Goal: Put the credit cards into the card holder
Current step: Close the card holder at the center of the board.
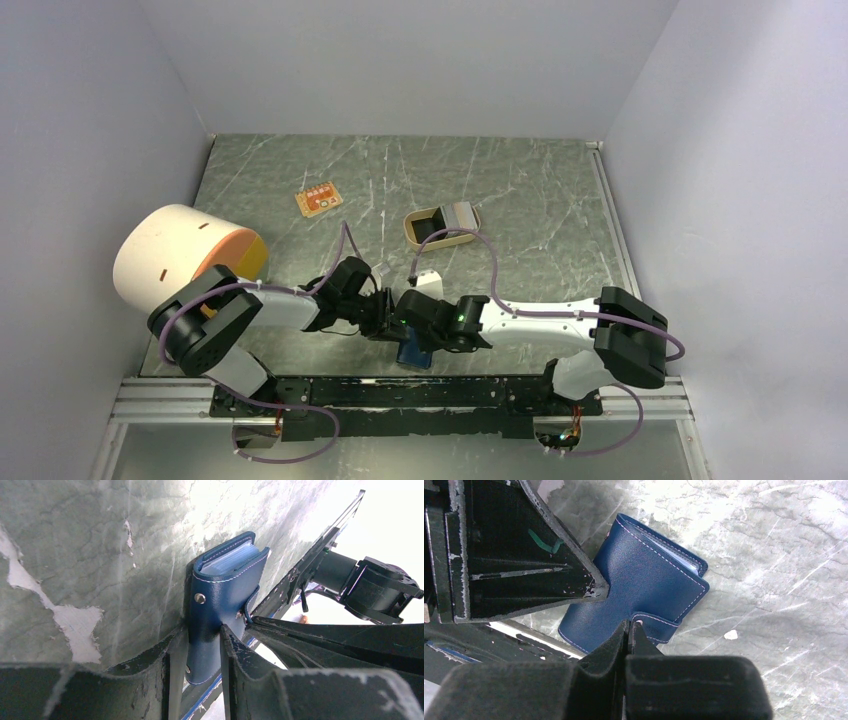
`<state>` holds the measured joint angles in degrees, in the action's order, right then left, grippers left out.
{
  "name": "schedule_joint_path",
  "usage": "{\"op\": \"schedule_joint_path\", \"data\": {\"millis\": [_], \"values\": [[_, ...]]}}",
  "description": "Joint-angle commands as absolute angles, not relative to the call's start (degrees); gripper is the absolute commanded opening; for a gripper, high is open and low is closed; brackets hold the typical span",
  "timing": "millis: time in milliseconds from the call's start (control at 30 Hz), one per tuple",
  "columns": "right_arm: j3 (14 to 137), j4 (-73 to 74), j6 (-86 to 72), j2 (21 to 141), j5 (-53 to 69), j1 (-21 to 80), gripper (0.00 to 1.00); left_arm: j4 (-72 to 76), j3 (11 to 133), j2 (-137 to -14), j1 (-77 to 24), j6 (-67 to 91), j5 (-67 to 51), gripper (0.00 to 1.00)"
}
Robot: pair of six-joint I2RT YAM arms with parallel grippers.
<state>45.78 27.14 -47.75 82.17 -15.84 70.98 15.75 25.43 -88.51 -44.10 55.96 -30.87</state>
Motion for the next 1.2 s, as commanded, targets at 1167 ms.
{"op": "schedule_joint_path", "data": {"millis": [1167], "values": [[45.4,23.1,-47.7,88.7,-13.9,71.6,0.00,18.6,24.7,-91.9,-44.7,56.0,-31.5,0.33]]}}
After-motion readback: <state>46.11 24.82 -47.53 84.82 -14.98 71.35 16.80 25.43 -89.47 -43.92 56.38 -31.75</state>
